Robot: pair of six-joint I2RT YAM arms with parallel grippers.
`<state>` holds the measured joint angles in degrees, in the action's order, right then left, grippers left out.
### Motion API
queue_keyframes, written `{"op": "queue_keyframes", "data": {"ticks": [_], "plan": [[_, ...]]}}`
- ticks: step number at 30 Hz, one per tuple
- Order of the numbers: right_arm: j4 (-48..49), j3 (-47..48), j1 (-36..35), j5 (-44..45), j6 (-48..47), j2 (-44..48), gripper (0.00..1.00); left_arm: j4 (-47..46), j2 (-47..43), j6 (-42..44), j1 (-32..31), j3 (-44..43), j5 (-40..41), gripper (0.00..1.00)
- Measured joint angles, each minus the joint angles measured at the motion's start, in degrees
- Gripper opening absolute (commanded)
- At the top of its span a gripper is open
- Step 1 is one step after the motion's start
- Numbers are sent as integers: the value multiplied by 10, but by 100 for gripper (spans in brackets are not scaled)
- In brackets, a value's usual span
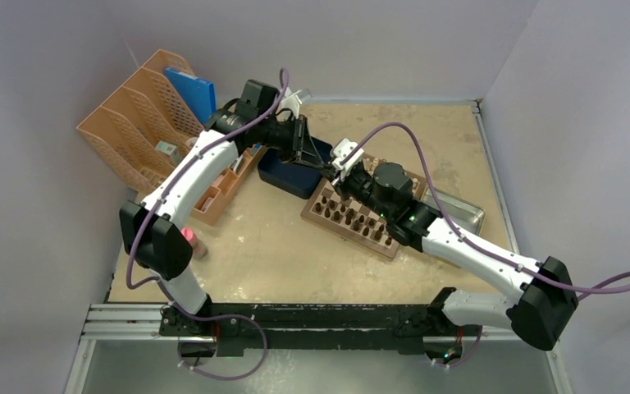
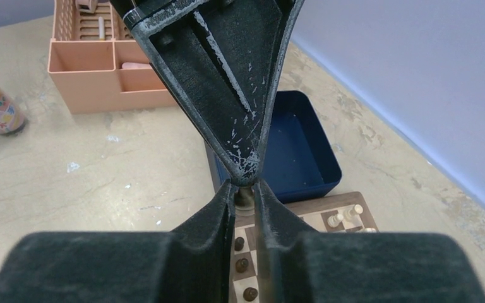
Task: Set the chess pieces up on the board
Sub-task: Place the chess piece on the chessboard.
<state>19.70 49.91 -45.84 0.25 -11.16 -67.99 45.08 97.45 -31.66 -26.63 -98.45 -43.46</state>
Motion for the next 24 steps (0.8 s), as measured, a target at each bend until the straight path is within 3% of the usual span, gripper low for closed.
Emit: {"op": "queue_keyframes", "data": {"ticks": [8,17,24], "plan": [[-10,0,0,3,15,11,59,0,9,16,-6,-4,29,0],[-94,13,0,60,96,148,63,-28,59,49,-53,-33,141,0],[-148,43,0,132,162,202,62,-123,131,84,-124,-30,270,0]]}}
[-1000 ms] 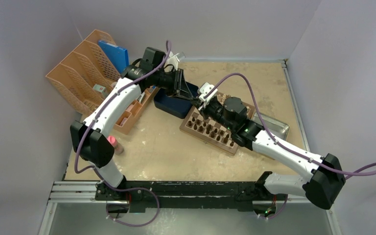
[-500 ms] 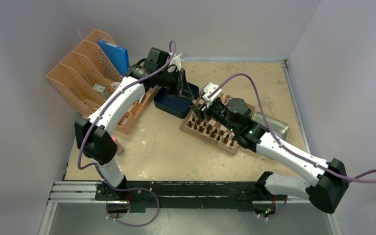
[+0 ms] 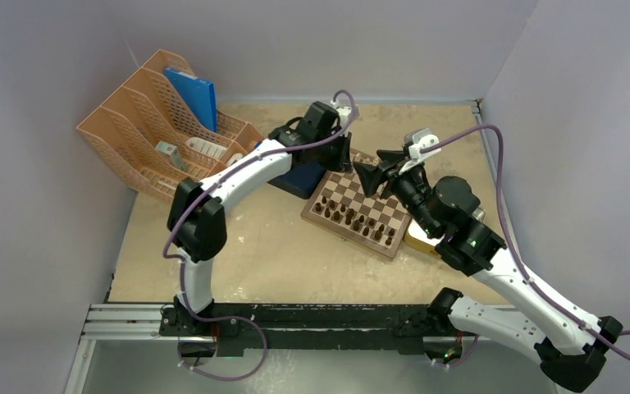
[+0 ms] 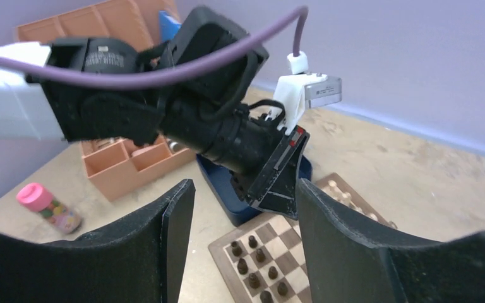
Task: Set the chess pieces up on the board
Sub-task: Place the chess piece on the chessboard.
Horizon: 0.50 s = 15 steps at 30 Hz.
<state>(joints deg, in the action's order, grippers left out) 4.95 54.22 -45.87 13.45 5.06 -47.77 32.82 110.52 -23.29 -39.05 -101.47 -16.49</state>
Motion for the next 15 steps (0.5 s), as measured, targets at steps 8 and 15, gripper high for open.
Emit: {"op": "queue_keyframes", "data": {"ticks": [8,15], "plan": [[-72,16,0,97,48,13,61,-74,96,19,-38,0,106,0],[-105,26,0,131,61,38,62,-85,143,37,-65,-12,134,7]]}}
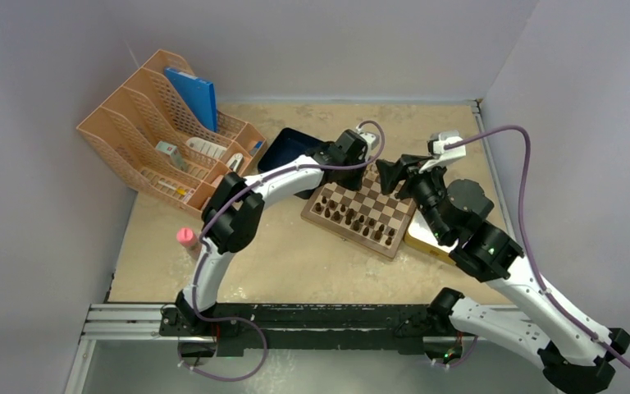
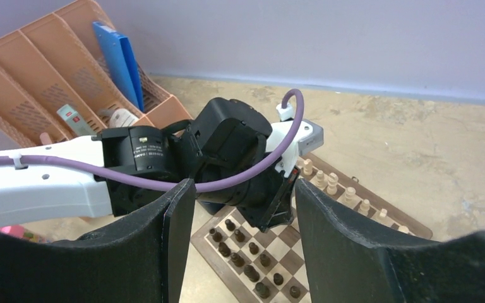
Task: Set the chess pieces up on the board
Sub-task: Place the chess piece on the chessboard.
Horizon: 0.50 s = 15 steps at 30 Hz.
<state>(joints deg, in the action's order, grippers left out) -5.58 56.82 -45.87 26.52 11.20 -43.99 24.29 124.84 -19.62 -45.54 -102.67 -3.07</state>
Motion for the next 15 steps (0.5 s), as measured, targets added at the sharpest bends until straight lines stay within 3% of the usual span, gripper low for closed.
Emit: {"op": "queue_keyframes", "data": {"ticks": [9,15], "plan": [[-23,10,0,33,29,-5,63,24,22,7,-2,-42,-10,26],[-32,23,0,40,61,-36,63,49,24,-3,1,-78,-44,30]]}}
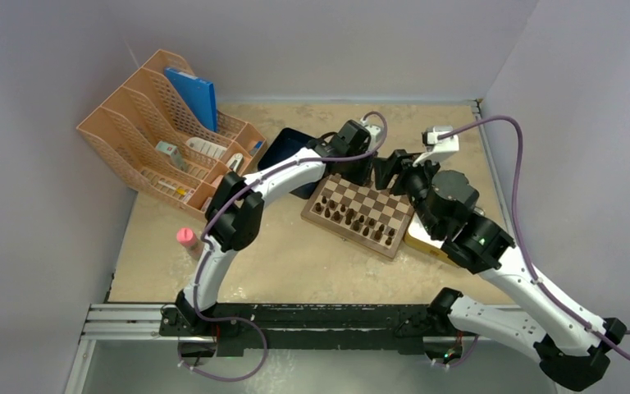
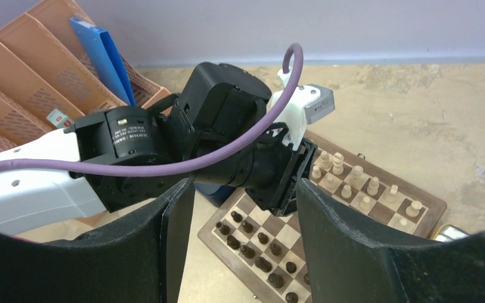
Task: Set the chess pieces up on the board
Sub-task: Place the chess piece on the chessboard.
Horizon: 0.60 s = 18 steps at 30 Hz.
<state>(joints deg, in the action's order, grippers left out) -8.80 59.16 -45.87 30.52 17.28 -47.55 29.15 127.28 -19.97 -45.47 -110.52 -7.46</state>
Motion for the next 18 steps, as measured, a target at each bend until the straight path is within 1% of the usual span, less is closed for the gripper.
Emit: {"op": "queue_keyframes", "data": {"ticks": [3,7,10,13,16,18], "plan": [[-12,5,0,0,24,-14,62,14,-1,-13,4,-3,-17,30],[-26,19,0,-4,60,-38,59,28,-21,-48,26,9,-53,30],[-40,36,0,-19,93,-71,54,26,-70,-69,58,47,-78,30],[-54,54,0,-35,116,-111,50,10,-122,-71,87,86,-87,29],[-63,63,0,-56,134,-150,49,-13,-174,-74,110,126,-87,28],[-73,63,0,-65,144,-161,48,-34,-191,-75,112,144,-86,27]]}}
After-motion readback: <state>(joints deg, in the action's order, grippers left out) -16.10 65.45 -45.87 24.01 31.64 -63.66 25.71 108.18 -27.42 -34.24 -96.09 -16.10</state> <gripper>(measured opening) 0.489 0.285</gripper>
